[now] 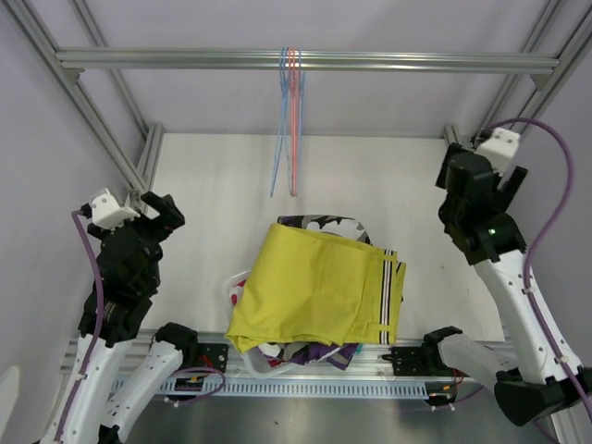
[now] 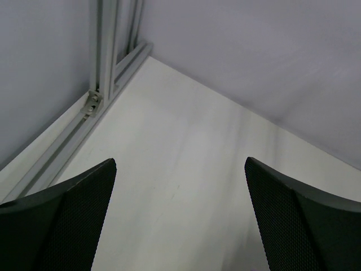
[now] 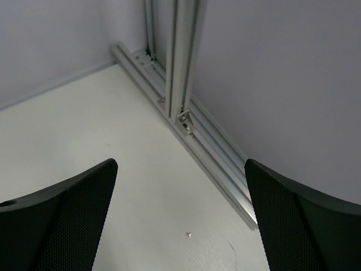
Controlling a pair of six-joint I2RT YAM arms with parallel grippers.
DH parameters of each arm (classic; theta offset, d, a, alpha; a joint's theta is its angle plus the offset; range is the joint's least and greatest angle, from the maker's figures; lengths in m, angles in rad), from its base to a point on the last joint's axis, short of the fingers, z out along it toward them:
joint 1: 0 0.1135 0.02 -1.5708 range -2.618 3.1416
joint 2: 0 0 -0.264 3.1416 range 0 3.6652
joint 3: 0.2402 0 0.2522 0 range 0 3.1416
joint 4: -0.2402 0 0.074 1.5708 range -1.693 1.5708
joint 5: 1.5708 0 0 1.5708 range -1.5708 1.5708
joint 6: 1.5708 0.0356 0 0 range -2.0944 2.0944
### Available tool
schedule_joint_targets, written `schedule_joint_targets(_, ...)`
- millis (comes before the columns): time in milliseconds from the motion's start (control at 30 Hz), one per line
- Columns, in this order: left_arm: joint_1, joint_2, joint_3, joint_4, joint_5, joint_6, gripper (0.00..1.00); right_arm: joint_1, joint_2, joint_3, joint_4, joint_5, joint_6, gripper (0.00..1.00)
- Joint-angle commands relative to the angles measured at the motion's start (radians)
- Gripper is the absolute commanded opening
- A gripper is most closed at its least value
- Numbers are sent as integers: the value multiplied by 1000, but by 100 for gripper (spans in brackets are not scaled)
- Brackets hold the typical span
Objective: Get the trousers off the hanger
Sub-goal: Reset both arms
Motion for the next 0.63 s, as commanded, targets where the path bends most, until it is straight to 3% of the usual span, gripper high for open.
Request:
schedule_joint_targets(0,105,39,51,27,86,-28,99,-82,-86,48,-14,-84,86,99)
schedule_joint_targets(167,151,73,53,2,137,-45,99,-62,-166,-30,38,-83,88,99)
schedule_joint_targets(367,153,38,24,22,122,-31,99,-4,-347,-156,118,-173,-23,99)
schedule_joint_targets(600,160,49,21,16,117,-28,99,119,-407,-199,178,-52,-64,99)
